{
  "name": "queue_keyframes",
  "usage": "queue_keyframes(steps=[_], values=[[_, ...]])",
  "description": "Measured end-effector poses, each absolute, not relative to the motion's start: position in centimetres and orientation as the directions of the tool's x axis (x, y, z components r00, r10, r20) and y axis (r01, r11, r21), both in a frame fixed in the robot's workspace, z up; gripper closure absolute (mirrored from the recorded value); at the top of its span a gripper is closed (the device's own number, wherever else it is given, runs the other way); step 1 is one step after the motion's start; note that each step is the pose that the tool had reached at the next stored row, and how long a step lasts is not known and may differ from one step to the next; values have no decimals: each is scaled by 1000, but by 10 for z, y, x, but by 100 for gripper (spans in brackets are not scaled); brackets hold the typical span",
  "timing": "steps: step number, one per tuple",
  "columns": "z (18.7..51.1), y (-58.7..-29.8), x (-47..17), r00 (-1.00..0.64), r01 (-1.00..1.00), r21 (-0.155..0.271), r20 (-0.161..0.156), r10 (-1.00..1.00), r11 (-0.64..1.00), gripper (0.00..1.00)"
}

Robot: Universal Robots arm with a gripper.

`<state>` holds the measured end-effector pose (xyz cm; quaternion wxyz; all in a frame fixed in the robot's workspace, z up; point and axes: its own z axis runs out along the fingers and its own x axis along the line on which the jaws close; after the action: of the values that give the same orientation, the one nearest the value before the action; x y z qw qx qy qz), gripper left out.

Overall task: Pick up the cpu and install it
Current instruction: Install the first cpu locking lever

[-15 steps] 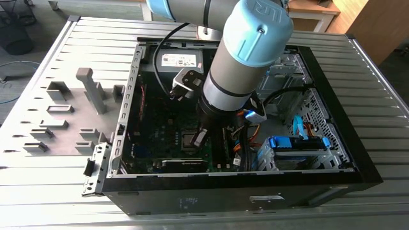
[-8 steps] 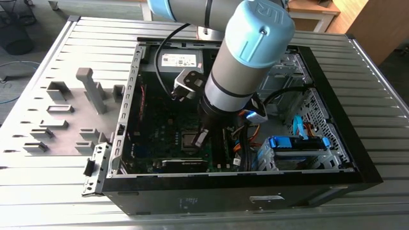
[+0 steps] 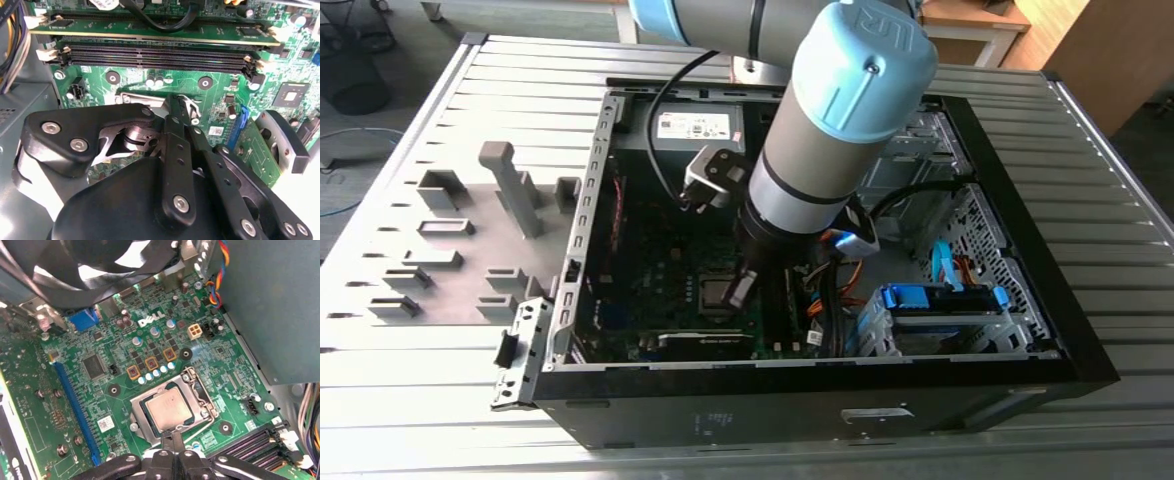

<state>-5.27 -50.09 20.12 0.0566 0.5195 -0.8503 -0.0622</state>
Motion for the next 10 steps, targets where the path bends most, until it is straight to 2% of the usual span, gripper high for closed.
queue_keyframes(steps=[10], values=[[200,-501,-50,-440,-883,164,32,-897,439,89]])
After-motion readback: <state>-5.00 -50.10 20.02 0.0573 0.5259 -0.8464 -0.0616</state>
